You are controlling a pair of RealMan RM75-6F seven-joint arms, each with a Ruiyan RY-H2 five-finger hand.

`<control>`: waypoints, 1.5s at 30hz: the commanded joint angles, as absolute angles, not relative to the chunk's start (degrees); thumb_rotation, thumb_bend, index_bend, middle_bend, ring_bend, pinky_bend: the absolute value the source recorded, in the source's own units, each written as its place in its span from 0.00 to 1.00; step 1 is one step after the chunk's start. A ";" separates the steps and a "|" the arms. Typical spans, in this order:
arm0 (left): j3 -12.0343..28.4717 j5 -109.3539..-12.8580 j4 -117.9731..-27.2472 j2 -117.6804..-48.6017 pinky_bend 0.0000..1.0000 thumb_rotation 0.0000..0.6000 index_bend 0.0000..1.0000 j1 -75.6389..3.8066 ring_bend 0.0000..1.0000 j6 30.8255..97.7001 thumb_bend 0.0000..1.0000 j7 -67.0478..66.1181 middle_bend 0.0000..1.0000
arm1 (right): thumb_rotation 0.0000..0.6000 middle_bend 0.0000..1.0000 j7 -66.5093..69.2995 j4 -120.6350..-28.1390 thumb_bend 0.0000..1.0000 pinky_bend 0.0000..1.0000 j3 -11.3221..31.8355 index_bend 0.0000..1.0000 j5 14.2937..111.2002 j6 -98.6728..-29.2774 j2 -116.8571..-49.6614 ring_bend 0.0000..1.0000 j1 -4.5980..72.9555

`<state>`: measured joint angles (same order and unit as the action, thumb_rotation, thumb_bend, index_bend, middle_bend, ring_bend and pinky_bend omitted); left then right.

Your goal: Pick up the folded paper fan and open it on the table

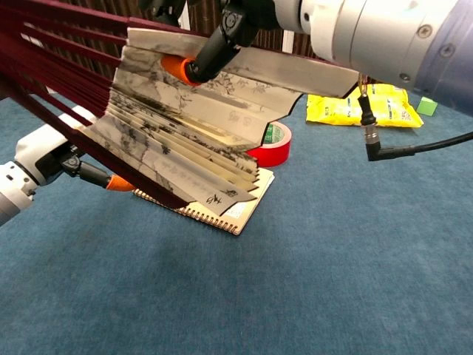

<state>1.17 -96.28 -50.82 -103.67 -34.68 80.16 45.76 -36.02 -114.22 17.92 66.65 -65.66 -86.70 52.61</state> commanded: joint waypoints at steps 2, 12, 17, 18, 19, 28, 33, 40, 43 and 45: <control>0.74 -96.23 -51.91 -102.22 0.04 1.00 0.00 -34.38 0.00 80.14 0.01 45.64 0.00 | 1.00 0.21 -35.55 -114.00 0.47 0.17 17.84 0.79 66.75 -65.86 -86.16 0.24 52.35; 6.81 -91.41 -54.20 -101.66 0.08 1.00 0.08 -33.55 0.00 83.88 0.07 40.75 0.01 | 1.00 0.21 -33.11 -113.32 0.47 0.17 16.90 0.79 67.61 -65.66 -84.70 0.24 51.49; 8.38 -90.52 -55.69 -101.95 0.10 1.00 0.10 -33.25 0.00 85.66 0.07 38.02 0.02 | 1.00 0.21 -32.21 -112.97 0.47 0.17 16.64 0.80 68.18 -65.58 -84.66 0.24 51.46; 8.12 -90.70 -55.98 -101.72 0.10 1.00 0.10 -33.21 0.00 85.56 0.07 38.31 0.02 | 1.00 0.21 -32.17 -112.97 0.47 0.17 16.62 0.80 68.23 -65.59 -84.65 0.24 51.46; 7.53 -91.11 -56.38 -101.16 0.10 1.00 0.10 -33.20 0.00 85.17 0.07 39.04 0.02 | 1.00 0.21 -32.09 -113.00 0.47 0.17 16.64 0.80 68.25 -65.67 -84.66 0.24 51.45; 1.93 -93.24 -57.66 -95.22 0.10 1.00 0.10 -34.66 0.00 76.22 0.03 41.14 0.00 | 1.00 0.21 -31.99 -113.48 0.47 0.17 16.96 0.80 68.00 -66.14 -84.34 0.24 51.42; -0.96 -93.38 -62.02 -89.94 0.10 1.00 0.09 -36.34 0.00 68.63 0.01 40.19 0.00 | 1.00 0.21 -31.70 -113.25 0.47 0.17 17.09 0.80 67.67 -66.33 -83.91 0.24 51.25; -1.95 -92.67 -69.26 -83.60 0.10 1.00 0.08 -37.97 0.00 63.56 0.01 39.30 0.00 | 1.00 0.21 -31.11 -112.33 0.47 0.17 16.89 0.80 67.43 -66.53 -83.50 0.24 50.85; -0.82 -91.52 -69.81 -84.02 0.10 1.00 0.08 -37.53 0.00 64.35 0.01 35.78 0.00 | 1.00 0.21 -30.32 -112.20 0.47 0.17 16.71 0.80 67.91 -66.54 -83.44 0.24 50.67; -0.14 -90.88 -69.56 -85.38 0.10 1.00 0.08 -37.31 0.00 64.80 0.01 35.65 0.00 | 1.00 0.21 -30.00 -112.32 0.47 0.17 16.55 0.80 68.61 -66.53 -83.37 0.24 50.63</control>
